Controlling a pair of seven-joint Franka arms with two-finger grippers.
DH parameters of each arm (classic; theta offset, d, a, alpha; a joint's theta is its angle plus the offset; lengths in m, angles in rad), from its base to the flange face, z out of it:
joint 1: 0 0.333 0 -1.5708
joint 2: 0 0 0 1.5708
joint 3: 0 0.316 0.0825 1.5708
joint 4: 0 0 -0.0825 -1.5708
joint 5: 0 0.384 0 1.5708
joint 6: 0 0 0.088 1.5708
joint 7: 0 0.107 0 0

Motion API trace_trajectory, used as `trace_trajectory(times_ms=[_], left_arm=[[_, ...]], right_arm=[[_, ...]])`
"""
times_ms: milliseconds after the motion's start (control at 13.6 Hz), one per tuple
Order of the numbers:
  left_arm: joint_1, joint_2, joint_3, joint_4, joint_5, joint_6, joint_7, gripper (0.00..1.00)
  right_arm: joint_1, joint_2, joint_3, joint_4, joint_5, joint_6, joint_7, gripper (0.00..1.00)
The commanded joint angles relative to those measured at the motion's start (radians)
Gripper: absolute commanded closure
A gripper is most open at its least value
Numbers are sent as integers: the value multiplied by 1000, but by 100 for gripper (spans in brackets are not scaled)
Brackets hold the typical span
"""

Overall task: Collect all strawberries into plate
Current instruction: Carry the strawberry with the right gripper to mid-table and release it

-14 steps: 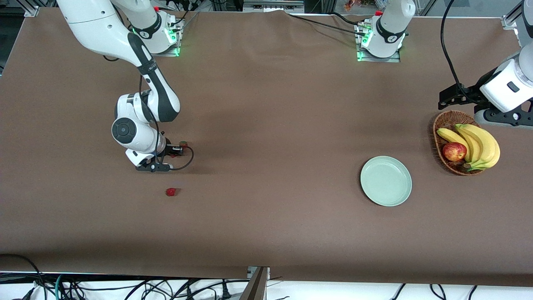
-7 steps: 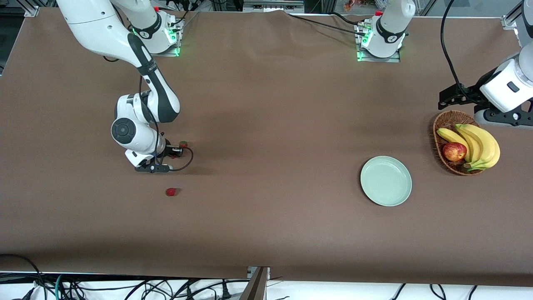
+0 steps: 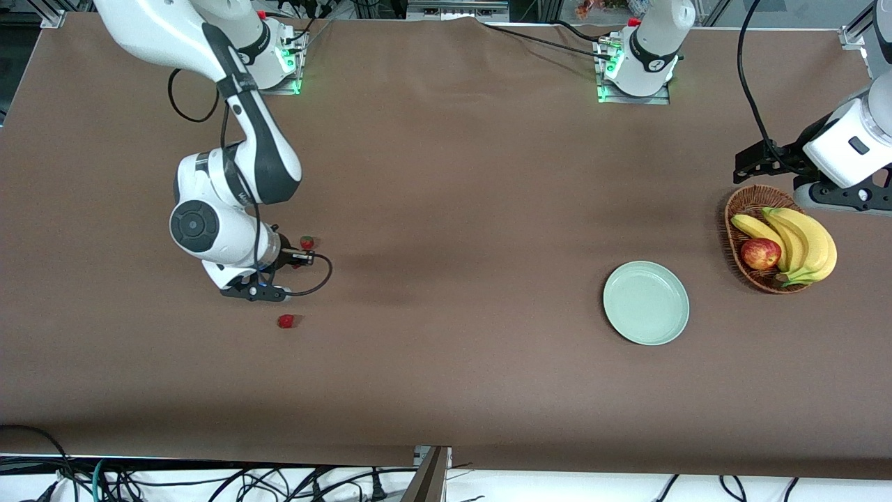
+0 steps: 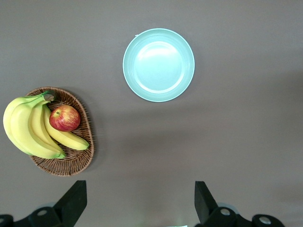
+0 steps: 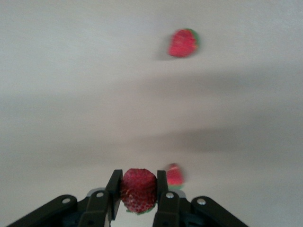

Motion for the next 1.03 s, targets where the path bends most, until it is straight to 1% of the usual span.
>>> trace_trajectory(times_ms=[0, 147, 294, 441, 661, 808, 955], left_arm=[[6, -7, -7, 5, 8, -15, 23, 0], [6, -5, -5, 5, 8, -15, 23, 0], [6, -7, -5, 3, 8, -15, 23, 0], [6, -5, -5, 5, 8, -15, 23, 0], [6, -5, -7, 3, 8, -15, 23, 0], [6, -5, -5, 5, 8, -15, 23, 0], [6, -5, -5, 3, 8, -15, 23, 0]], right_arm=[[99, 32, -4, 51, 12, -18, 172, 87], [211, 67, -4, 66, 12, 26, 348, 87], [324, 153, -4, 159, 12, 91, 556, 87], [421, 270, -4, 285, 12, 169, 727, 87], [512, 420, -3, 420, 12, 369, 926, 85], [529, 477, 19, 460, 10, 482, 1017, 78], [537, 486, 25, 460, 10, 519, 1033, 66]])
